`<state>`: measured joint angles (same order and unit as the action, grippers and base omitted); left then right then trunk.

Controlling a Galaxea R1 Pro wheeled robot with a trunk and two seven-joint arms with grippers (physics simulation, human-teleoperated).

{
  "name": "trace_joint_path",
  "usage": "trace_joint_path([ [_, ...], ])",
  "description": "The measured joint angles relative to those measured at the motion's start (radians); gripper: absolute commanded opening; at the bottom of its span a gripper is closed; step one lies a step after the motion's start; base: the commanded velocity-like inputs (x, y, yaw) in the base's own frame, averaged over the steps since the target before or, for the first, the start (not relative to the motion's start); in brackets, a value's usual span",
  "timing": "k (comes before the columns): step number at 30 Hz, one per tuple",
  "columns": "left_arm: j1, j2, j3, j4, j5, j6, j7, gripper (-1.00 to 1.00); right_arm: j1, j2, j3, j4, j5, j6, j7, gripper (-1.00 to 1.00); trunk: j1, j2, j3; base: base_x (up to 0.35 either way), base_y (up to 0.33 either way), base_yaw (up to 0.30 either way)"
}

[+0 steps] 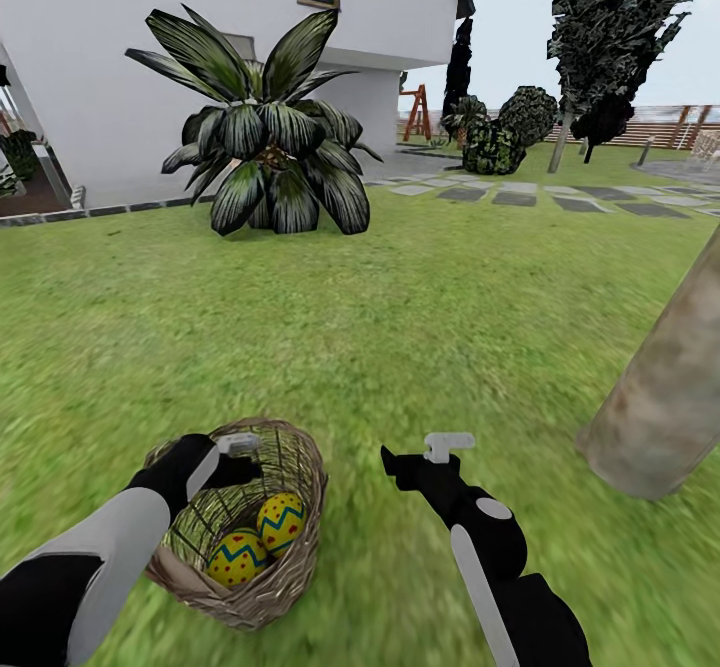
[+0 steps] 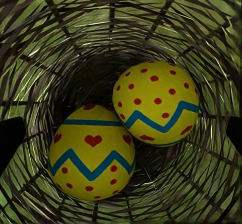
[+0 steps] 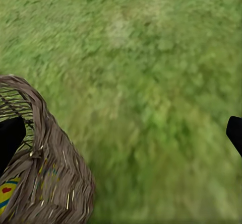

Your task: Take the three Easter eggs out of the wicker basket on the lawn in the garden, then place them on the lawn next to a single tree (choose any tree) so that all three eggs are next to the same tree and none are left in the basket.

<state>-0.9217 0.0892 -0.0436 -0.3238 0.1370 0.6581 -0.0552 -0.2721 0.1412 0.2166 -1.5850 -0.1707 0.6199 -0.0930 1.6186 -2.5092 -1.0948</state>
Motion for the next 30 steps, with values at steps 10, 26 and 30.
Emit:
trace_joint_path([
  [10, 0.000, 0.001, -0.019, 0.000, -0.002, 0.000, -0.036, 1.00, 0.000, 0.000, 0.000, 0.000, 0.000, -0.001, 0.000, 1.00, 0.000, 0.000, 0.000, 0.025, 0.019, 0.000],
  [26, 0.000, 0.002, -0.020, 0.000, -0.002, -0.005, -0.036, 1.00, 0.000, 0.000, 0.000, 0.000, 0.000, 0.000, 0.000, 1.00, 0.000, 0.000, 0.000, 0.088, 0.024, 0.000],
  [30, 0.000, 0.001, -0.020, 0.000, -0.002, -0.005, -0.036, 1.00, 0.000, 0.000, 0.000, 0.000, 0.000, 0.000, 0.000, 1.00, 0.000, 0.000, 0.000, 0.114, 0.000, 0.000],
])
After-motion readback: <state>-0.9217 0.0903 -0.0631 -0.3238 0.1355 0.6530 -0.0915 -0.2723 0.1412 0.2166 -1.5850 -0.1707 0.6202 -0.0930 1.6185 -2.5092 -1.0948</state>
